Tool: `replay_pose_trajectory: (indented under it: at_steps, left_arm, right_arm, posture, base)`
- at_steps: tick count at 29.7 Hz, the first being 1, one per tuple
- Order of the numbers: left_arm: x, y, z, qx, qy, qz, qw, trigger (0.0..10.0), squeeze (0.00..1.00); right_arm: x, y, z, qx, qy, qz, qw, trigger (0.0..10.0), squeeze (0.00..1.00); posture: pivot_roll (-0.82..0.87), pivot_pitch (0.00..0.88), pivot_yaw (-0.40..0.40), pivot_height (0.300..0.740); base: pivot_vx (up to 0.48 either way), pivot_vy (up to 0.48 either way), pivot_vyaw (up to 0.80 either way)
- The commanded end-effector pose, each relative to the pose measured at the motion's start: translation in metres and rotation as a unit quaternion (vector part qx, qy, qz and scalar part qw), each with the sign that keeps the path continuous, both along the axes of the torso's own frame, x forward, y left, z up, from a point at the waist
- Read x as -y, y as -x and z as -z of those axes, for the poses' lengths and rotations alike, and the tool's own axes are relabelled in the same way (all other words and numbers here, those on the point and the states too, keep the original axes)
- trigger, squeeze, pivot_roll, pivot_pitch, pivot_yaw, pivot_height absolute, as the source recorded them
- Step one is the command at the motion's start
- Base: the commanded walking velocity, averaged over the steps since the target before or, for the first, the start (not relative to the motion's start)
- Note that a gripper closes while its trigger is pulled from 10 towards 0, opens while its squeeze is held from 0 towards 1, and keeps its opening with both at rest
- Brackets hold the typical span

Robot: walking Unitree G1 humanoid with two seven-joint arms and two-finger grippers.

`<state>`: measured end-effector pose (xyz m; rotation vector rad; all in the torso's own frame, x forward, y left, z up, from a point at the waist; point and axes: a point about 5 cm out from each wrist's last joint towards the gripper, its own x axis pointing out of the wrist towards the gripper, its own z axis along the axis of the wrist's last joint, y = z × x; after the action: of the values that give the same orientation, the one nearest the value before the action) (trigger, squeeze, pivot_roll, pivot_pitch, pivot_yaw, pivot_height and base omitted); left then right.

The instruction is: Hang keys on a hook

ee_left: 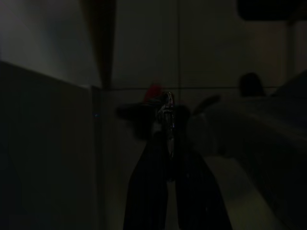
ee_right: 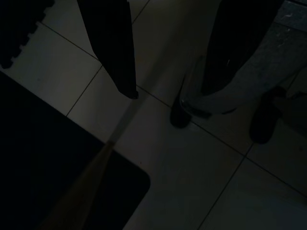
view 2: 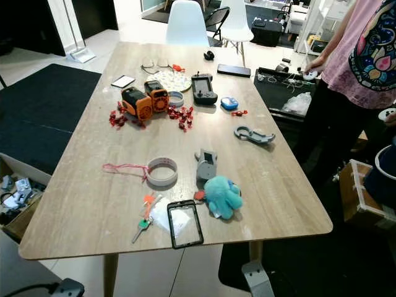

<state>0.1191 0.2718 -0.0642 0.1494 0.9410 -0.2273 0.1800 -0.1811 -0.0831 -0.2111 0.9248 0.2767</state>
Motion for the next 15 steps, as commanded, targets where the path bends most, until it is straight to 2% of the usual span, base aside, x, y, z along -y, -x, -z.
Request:
replay_pose_trajectory:
  at_steps: [1, 2, 3, 4, 5, 6, 7, 8, 9, 14, 15]
  left_arm:
    - [0.008, 0.005, 0.007, 0.007, -0.016, -0.019, 1.000, 0.0, 0.00]
    - [0.008, 0.005, 0.007, 0.007, -0.016, -0.019, 1.000, 0.0, 0.00]
    - [0.010, 0.004, 0.009, 0.021, -0.016, -0.053, 0.998, 0.0, 0.00]
    - [0.012, 0.003, 0.010, 0.033, -0.014, -0.087, 0.996, 1.9, 0.00]
    - [0.012, 0.003, 0.010, 0.033, -0.014, -0.087, 0.996, 1.9, 0.00]
    - [0.014, 0.001, 0.012, 0.044, -0.015, -0.125, 0.991, 4.1, 0.00]
    - [0.015, -0.001, 0.013, 0.052, -0.019, -0.154, 0.986, 7.8, 0.00]
    - [0.016, -0.001, 0.016, 0.043, -0.015, -0.183, 0.982, 10.0, 0.00]
    - [0.019, -0.003, 0.017, 0.049, -0.011, -0.204, 0.978, 10.0, 0.00]
    - [0.025, -0.012, 0.014, 0.079, -0.018, -0.216, 0.973, 10.0, 0.00]
    - [0.028, -0.016, 0.014, 0.087, -0.008, -0.219, 0.972, 10.0, 0.00]
  right_arm:
    - [0.002, 0.006, 0.003, -0.011, 0.001, 0.009, 1.000, 10.0, 0.00]
    - [0.002, 0.006, 0.003, -0.011, 0.001, 0.009, 1.000, 10.0, 0.00]
    - [0.002, 0.007, 0.003, -0.011, 0.001, 0.009, 1.000, 10.0, 0.00]
    - [0.002, 0.007, 0.004, -0.012, 0.000, 0.010, 1.000, 10.0, 0.00]
    - [0.002, 0.007, 0.004, -0.012, 0.000, 0.010, 1.000, 10.0, 0.00]
    - [0.001, 0.008, 0.004, -0.013, 0.000, 0.012, 1.000, 10.0, 0.00]
    - [0.001, 0.009, 0.004, -0.014, -0.001, 0.013, 1.000, 10.0, 0.00]
    - [0.001, 0.009, 0.004, -0.012, -0.001, 0.018, 1.000, 10.0, 0.00]
    - [0.002, 0.010, 0.004, -0.010, -0.002, 0.021, 1.000, 10.0, 0.00]
    - [0.002, 0.008, 0.003, 0.001, -0.002, 0.028, 1.000, 10.0, 0.00]
    - [0.002, 0.006, 0.002, 0.012, -0.005, 0.032, 0.999, 10.0, 0.00]
  posture:
    - [0.05, 0.074, -0.081, 0.740]
    - [0.05, 0.074, -0.081, 0.740]
    - [0.06, 0.074, -0.082, 0.740]
    - [0.06, 0.074, -0.083, 0.740]
    - [0.06, 0.074, -0.083, 0.740]
    - [0.06, 0.073, -0.083, 0.740]
    - [0.06, 0.070, -0.081, 0.740]
    - [0.06, 0.064, -0.079, 0.740]
    - [0.06, 0.061, -0.076, 0.740]
    - [0.05, 0.057, -0.069, 0.740]
    - [0.05, 0.055, -0.065, 0.740]
  base:
    - [0.000, 0.000, 0.00]
    - [0.000, 0.000, 0.00]
    - [0.000, 0.000, 0.00]
    - [0.000, 0.000, 0.00]
    - [0.000, 0.000, 0.00]
    - [0.000, 0.000, 0.00]
    - [0.000, 0.000, 0.00]
    - [0.000, 0.000, 0.00]
    - [0.000, 0.000, 0.00]
    - [0.000, 0.000, 0.00]
    - [0.000, 0.000, 0.00]
